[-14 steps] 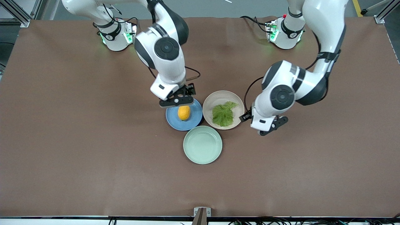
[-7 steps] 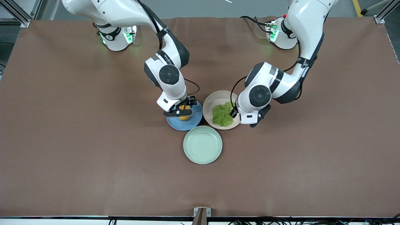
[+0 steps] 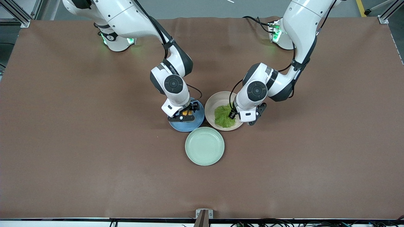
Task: Pick lemon and lettuce from plates
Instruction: 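Reach the right gripper to the lemon while the left gripper reaches the lettuce, then close the right gripper on the lemon while the left gripper grasps the lettuce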
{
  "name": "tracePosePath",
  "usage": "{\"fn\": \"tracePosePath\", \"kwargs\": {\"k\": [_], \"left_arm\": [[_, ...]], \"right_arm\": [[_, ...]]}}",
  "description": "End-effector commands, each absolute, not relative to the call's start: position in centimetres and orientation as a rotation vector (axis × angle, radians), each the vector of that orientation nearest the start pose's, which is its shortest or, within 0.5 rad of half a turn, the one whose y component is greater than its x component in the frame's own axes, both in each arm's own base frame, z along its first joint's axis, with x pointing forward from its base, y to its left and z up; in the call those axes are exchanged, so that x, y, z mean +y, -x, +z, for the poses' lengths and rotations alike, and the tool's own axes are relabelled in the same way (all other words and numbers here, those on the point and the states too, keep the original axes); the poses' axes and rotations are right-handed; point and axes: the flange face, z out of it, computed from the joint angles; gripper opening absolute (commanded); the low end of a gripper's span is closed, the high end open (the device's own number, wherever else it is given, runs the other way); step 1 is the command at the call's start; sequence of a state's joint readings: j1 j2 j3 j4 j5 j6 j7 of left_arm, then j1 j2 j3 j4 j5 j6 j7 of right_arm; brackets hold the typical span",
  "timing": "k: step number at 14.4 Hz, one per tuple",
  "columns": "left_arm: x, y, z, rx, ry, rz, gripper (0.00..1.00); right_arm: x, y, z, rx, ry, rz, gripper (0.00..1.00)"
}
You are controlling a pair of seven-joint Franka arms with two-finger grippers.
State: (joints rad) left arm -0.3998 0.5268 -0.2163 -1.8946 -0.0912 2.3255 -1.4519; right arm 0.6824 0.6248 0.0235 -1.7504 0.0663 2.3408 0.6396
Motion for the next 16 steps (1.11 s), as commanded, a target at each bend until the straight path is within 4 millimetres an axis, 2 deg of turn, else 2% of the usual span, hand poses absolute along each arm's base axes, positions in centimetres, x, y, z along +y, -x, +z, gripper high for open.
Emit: {"fn": "tracePosePath", "kwargs": {"k": [1, 3, 6, 8, 9, 11, 12, 14, 15, 16], "left_arm": [[-36.0, -51.4, 21.1, -1.445, 2.828, 0.288, 0.69], [-36.7, -50.8, 19.9, -1.429, 2.836, 0.287, 0.69], [-36.7, -51.0, 19.1, -1.439, 2.839, 0.283, 0.65], [-36.8, -51.0, 18.6, -1.446, 2.844, 0.278, 0.52], [-36.8, -51.0, 18.5, -1.445, 2.845, 0.278, 0.43], [-36.7, -51.2, 18.7, -1.421, 2.855, 0.255, 0.23], [-36.8, -51.2, 19.0, -1.393, 2.868, 0.231, 0.14], [-36.8, -51.6, 19.9, -1.371, 2.886, 0.197, 0.04], [-36.8, -51.9, 21.0, -1.375, 2.898, 0.181, 0.01], [-36.8, -52.1, 22.0, -1.379, 2.907, 0.168, 0.01]], "right_arm": [[43.2, -50.4, 20.7, 0.036, 3.081, 0.112, 0.93], [43.4, -50.3, 20.3, 0.036, 3.079, 0.115, 0.7], [43.1, -50.6, 20.5, 0.036, 3.08, 0.113, 0.38], [42.8, -50.9, 20.8, 0.042, 3.081, 0.114, 0.24], [42.6, -51.2, 21.6, 0.038, 3.076, 0.105, 0.22], [41.5, -51.3, 27.1, 0.041, 3.096, 0.156, 0.22], [39.9, -51.7, 30.4, 0.069, 3.112, 0.202, 0.22], [34.8, -53.1, 36.6, 0.109, 3.123, 0.253, 0.22], [31.4, -53.6, 39.5, 0.056, 3.127, 0.291, 0.22], [27.4, -54.5, 41.5, 0.022, 3.125, 0.327, 0.22]]}}
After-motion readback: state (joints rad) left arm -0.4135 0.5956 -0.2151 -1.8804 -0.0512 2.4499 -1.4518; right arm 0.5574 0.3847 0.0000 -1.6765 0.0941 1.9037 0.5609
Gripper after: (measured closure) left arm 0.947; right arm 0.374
